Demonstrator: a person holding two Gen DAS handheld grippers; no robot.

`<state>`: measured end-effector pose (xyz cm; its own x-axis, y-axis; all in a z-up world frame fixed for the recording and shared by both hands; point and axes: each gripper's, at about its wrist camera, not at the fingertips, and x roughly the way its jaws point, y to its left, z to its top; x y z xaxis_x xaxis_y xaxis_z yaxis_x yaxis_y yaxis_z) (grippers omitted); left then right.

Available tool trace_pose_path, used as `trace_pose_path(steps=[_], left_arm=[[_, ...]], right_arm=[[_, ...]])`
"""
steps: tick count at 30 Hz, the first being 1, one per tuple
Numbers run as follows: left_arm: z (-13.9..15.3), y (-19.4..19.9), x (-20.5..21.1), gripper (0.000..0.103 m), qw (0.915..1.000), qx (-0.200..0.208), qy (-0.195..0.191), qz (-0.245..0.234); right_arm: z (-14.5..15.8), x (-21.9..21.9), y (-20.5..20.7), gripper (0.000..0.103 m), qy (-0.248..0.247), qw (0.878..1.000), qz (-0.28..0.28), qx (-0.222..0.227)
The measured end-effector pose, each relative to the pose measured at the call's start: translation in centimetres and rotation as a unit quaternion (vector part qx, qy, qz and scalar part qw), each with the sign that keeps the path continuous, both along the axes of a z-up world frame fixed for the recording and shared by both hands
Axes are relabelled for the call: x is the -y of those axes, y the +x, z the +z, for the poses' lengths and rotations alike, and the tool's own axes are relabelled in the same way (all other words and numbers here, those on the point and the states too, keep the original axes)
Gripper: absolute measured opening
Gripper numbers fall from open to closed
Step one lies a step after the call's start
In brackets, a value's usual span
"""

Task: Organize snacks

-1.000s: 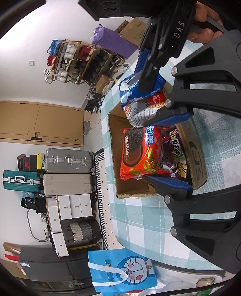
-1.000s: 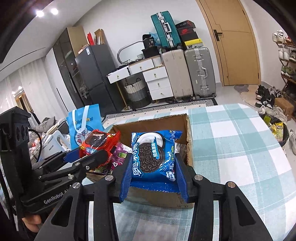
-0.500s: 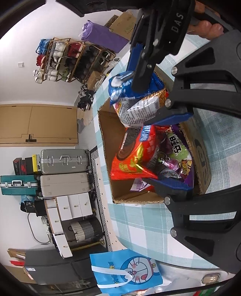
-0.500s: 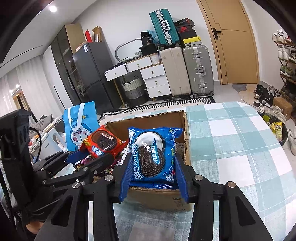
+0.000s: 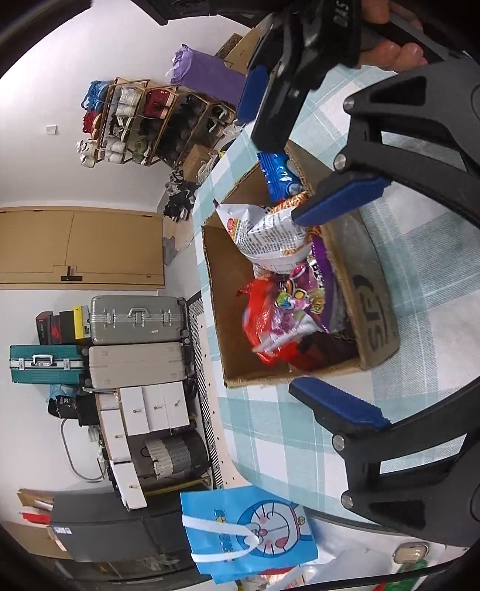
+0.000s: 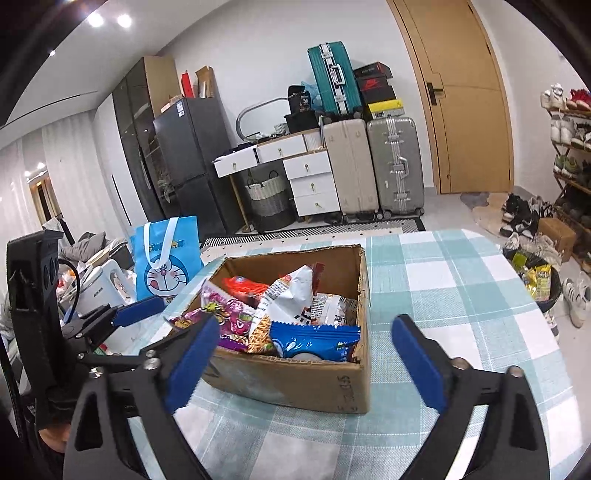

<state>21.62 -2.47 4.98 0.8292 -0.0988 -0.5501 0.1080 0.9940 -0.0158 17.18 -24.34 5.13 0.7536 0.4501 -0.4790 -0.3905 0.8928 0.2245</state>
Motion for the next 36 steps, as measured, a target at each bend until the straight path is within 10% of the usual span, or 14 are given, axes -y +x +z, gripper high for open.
trace_pose_path(steps=[4,36], left_arm=[[0.3,-2.2,-1.0,0.103,0.9997,0.021,-0.01,0.009],[-4.2,-9.9,-4.0,0.103,0.996,0.072,-0.02,0.05]], right_arm=[[-0.2,0.1,-1.0,0.102,0.003,1.0,0.009,-0.004],[-4.4,1.7,-6.9,0.103,-0.012,0.997,0.005,0.075]])
